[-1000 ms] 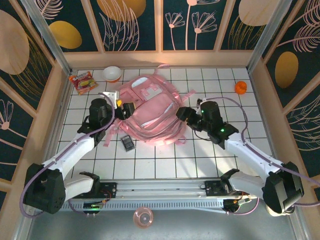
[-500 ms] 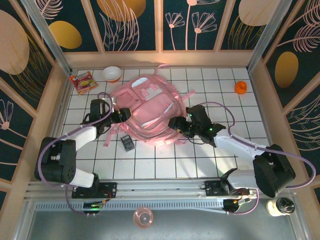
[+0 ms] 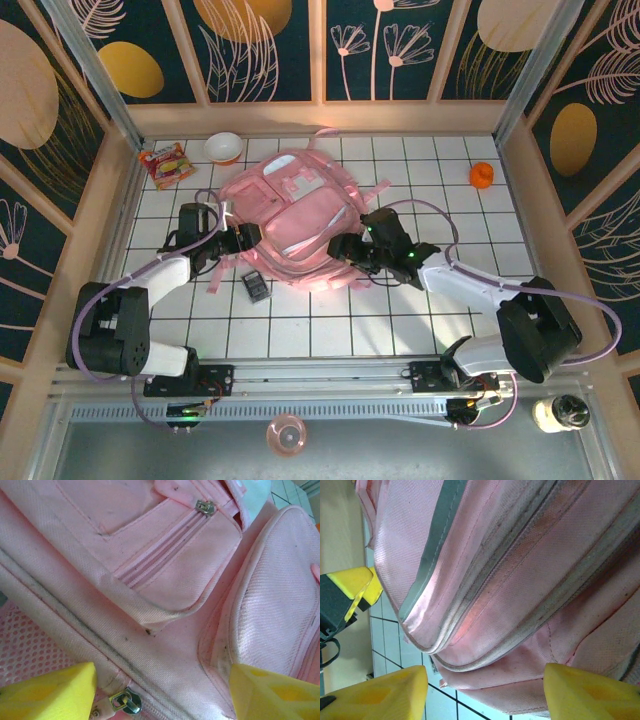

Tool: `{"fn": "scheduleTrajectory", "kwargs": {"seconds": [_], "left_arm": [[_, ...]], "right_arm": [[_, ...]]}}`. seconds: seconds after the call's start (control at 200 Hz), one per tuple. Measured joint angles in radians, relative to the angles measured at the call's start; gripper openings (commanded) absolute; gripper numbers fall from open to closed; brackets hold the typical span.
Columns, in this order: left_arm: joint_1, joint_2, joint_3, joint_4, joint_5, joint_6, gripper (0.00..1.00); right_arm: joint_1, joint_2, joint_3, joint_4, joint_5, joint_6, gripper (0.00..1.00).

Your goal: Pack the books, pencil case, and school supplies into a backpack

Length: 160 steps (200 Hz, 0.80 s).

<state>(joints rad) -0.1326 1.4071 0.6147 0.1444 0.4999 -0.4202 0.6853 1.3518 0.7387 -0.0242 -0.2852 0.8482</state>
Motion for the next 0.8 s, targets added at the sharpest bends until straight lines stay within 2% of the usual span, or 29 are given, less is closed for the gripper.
{"fn": "scheduleTrajectory", "kwargs": {"seconds": [0.115, 0.225, 0.545, 0.621, 0.801], "left_arm": [[0.000, 0.006, -0.002, -0.011, -0.014, 0.004, 0.76], [0.000, 0.016, -0.013, -0.014, -0.029, 0.007, 0.73], [0.000, 0.035, -0.058, 0.053, 0.042, -0.013, 0.48], [0.000, 0.016, -0.074, 0.070, 0.043, -0.019, 0.40], [0.000, 0.002, -0.087, 0.079, 0.043, -0.024, 0.28]], "right_arm": [[0.010, 0.002, 0.011, -0.007, 0.004, -0.005, 0.62], [0.015, 0.003, 0.014, -0.008, 0.006, -0.005, 0.62], [0.020, 0.014, 0.018, -0.018, 0.009, -0.006, 0.62], [0.021, 0.018, 0.029, -0.027, 0.014, -0.010, 0.62], [0.023, 0.022, 0.049, -0.034, 0.022, -0.016, 0.62]]}}
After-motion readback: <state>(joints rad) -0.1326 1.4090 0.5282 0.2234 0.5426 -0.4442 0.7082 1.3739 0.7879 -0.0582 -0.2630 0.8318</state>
